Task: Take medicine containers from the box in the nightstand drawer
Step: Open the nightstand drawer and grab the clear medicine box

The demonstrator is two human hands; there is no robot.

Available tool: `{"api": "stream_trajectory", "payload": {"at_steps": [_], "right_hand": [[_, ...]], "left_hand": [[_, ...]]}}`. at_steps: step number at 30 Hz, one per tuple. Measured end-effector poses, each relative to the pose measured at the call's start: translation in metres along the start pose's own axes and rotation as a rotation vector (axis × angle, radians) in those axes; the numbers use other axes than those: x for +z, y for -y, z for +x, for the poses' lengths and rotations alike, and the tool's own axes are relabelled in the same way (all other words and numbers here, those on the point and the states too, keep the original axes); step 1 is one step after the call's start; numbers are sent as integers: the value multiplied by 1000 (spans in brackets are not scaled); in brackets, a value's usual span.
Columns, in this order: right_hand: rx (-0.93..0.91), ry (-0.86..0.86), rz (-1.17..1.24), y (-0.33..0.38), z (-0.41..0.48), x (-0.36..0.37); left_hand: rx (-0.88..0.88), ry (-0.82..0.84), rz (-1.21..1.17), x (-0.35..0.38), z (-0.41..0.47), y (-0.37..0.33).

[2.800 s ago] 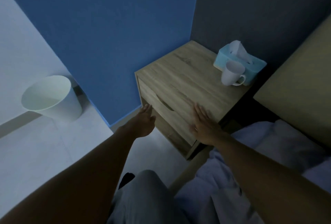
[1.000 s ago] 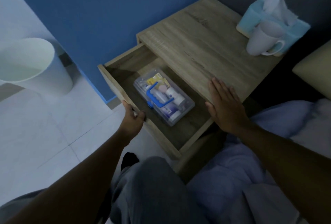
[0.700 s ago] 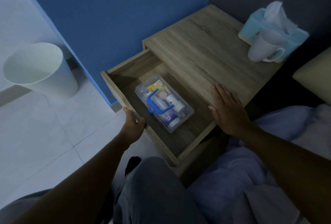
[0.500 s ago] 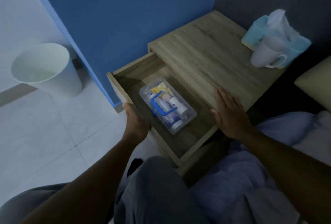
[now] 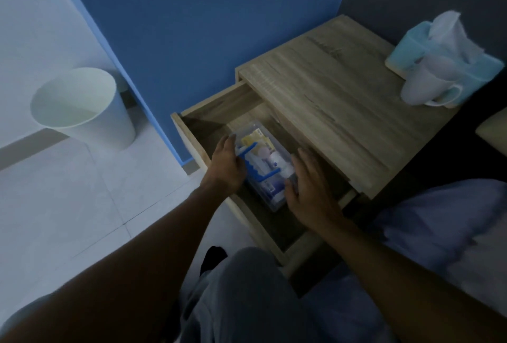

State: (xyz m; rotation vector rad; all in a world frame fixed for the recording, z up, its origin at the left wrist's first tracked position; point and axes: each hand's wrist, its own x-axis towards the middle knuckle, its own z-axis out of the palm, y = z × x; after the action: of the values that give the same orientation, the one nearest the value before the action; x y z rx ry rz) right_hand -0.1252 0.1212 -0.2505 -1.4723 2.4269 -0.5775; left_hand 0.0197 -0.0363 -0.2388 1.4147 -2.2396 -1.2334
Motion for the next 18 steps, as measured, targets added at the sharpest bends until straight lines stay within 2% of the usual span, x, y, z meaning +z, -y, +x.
{"api": "stream_trajectory", "payload": {"at_steps": [3, 5, 10, 18], "right_hand": [[329, 32, 57, 5, 13, 16], [424, 99, 58, 2, 21, 20], [538, 220, 118, -7, 27, 21], [660, 228, 405, 5, 32, 7]], "left_hand": [[-75, -14, -13, -6, 25, -8], [-155, 15, -24, -8, 39, -8], [-255, 107, -94, -7, 56, -1], [-355, -4, -201, -5, 48, -6]]}}
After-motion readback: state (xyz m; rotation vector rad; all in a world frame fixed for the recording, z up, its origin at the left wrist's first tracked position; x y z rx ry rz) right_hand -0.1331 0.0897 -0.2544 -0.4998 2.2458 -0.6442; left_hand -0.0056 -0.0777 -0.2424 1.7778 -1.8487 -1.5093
